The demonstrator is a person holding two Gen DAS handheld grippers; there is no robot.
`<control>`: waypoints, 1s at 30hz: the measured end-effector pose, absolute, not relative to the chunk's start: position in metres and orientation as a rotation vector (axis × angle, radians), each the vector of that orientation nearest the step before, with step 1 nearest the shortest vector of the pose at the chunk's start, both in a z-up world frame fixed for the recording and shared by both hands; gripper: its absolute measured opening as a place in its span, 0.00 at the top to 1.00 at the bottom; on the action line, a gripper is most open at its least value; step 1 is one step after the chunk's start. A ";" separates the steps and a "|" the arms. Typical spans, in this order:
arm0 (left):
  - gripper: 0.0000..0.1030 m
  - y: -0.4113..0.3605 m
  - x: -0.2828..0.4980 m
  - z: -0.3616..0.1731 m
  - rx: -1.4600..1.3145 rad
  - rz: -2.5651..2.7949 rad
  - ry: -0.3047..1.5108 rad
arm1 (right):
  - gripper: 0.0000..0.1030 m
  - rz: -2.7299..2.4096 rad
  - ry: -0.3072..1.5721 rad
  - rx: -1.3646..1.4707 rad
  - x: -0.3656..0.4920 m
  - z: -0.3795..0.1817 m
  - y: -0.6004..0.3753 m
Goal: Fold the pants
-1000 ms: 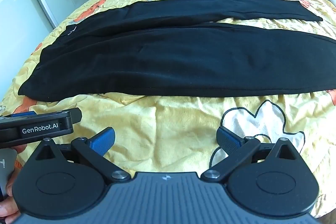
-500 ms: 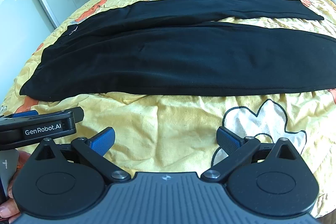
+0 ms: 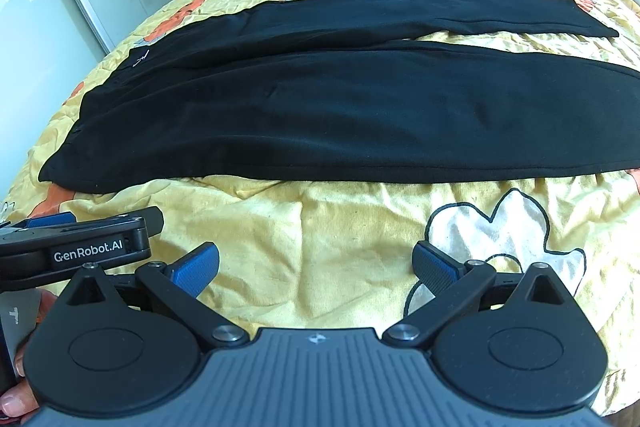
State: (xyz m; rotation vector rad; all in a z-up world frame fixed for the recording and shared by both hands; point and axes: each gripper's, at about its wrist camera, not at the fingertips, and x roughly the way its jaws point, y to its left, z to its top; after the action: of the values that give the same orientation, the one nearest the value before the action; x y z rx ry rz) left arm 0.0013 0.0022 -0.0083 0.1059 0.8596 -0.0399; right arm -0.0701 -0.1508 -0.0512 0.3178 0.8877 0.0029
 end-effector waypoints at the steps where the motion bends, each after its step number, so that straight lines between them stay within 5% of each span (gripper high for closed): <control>1: 0.02 0.002 0.001 -0.009 0.106 -0.039 0.861 | 0.00 0.004 0.888 0.317 -0.070 -0.051 -0.150; 30: 0.02 0.003 0.003 -0.014 0.113 -0.042 0.872 | 0.00 0.021 0.892 0.321 -0.070 -0.053 -0.150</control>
State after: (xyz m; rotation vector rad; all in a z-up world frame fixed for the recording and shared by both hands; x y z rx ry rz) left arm 0.0026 0.0032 -0.0141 0.1127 0.8724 -0.0420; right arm -0.0704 -0.1500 -0.0529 0.3212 0.8923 0.0206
